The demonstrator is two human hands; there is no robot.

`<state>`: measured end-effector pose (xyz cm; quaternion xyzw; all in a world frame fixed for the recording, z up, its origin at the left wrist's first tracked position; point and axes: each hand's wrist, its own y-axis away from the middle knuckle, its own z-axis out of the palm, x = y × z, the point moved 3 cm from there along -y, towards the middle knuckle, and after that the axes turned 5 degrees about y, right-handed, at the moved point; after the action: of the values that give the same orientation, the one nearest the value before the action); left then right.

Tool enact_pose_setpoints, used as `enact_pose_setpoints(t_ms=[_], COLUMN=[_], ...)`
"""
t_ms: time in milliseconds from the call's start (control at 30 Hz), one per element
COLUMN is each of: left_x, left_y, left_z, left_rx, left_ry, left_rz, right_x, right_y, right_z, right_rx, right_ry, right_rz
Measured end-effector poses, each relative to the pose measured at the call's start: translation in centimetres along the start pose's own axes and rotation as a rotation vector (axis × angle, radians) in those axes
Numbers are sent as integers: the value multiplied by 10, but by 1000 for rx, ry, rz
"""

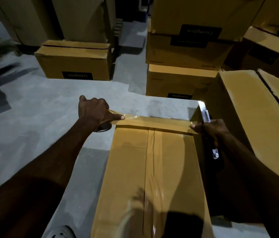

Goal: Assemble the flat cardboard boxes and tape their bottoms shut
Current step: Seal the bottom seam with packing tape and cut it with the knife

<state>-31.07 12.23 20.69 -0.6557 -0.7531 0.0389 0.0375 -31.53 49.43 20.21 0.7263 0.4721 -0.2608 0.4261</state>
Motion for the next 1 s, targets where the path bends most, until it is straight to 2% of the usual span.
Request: enact_pose_setpoints(t_ms=[133, 700, 867, 1000], left_x=[0, -8, -8, -8], left_y=[-2, 4, 3, 3], left_z=[4, 32, 35, 36], left_rx=[25, -76, -105, -115], left_ry=[-32, 39, 93, 154], left_rz=[4, -63, -116, -142], right_x=[-2, 12, 18, 26], right_y=[4, -5, -9, -16], right_z=[1, 9, 7, 1], right_rx=[4, -13, -61, -61], right_ry=[14, -2, 50, 208], right_rz=[-1, -24, -2, -32])
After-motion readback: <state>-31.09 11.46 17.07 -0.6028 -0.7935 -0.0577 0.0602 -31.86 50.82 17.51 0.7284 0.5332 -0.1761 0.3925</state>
